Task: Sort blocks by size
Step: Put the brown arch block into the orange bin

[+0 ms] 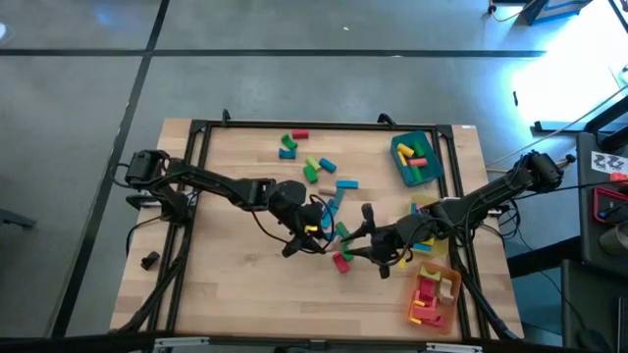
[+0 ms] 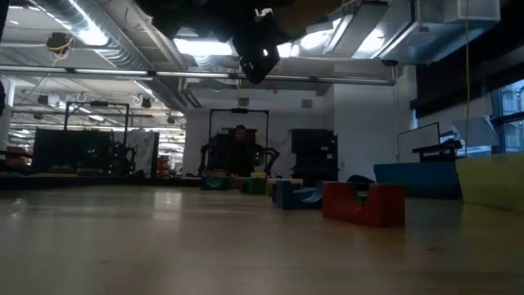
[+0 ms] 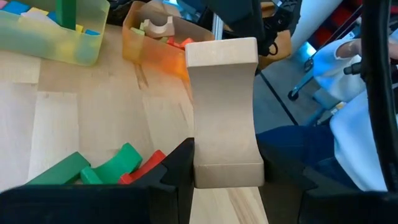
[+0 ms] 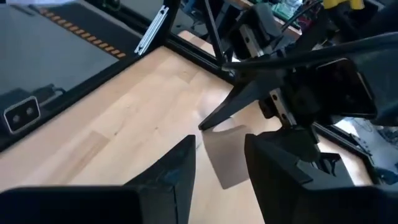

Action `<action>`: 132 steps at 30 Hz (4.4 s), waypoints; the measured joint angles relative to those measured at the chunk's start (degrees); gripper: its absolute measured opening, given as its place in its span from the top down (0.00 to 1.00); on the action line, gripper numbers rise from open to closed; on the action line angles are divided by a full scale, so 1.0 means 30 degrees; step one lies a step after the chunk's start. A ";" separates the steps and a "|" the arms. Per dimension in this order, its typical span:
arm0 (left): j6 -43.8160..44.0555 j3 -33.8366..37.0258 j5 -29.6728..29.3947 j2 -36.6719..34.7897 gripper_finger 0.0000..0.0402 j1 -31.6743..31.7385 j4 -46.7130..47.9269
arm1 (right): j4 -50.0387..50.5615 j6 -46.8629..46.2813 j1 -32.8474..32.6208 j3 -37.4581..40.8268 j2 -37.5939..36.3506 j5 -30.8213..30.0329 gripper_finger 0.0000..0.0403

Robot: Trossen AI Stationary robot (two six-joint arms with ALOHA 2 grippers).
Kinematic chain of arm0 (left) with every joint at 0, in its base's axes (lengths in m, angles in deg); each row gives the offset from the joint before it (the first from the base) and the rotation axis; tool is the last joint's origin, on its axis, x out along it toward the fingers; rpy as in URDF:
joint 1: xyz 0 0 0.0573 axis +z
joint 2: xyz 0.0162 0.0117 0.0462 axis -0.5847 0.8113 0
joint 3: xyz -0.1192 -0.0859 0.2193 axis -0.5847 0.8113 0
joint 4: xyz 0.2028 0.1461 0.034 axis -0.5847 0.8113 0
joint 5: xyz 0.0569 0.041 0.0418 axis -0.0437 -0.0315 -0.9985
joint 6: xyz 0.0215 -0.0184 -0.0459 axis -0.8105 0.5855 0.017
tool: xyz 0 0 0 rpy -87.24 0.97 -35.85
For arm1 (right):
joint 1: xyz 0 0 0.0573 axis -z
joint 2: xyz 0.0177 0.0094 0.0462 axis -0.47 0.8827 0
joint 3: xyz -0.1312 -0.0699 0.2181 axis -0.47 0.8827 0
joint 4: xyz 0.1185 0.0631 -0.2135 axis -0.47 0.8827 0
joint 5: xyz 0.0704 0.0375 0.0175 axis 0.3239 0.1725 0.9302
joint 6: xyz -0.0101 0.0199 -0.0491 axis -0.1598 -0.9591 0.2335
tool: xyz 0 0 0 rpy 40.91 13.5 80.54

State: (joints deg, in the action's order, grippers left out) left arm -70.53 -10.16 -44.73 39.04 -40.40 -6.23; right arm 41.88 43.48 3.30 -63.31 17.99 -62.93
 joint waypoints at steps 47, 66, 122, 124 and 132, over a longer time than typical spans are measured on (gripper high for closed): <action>-0.4153 -0.0007 -0.6398 -0.0007 0.68 -0.1224 -0.1268 | 0.1792 -1.1918 0.0001 -0.0816 0.0954 -0.4148 0.24; -0.4740 -0.0007 -0.6868 -0.0007 0.68 -0.1428 -0.1047 | 0.1628 -1.2078 0.0009 -0.0816 0.1377 -0.2762 0.66; -0.2632 0.0007 -0.9720 -0.0029 0.40 0.0326 0.3441 | 2.1204 -2.7574 -0.3292 -0.3344 0.0066 1.0553 0.61; -0.2633 0.0007 -0.9713 -0.0029 0.40 0.0770 0.3441 | 2.1233 -2.8864 -0.4372 -0.3344 0.0066 1.0484 0.64; -0.2606 0.0007 -1.0162 -0.0029 0.40 0.2761 0.3457 | 2.1251 -3.2617 -0.8143 -0.3344 0.0160 0.9178 0.58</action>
State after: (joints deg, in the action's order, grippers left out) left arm -78.35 -10.14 -75.21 38.95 -32.12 4.14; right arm 105.64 -54.37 -21.13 -73.34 18.47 -35.39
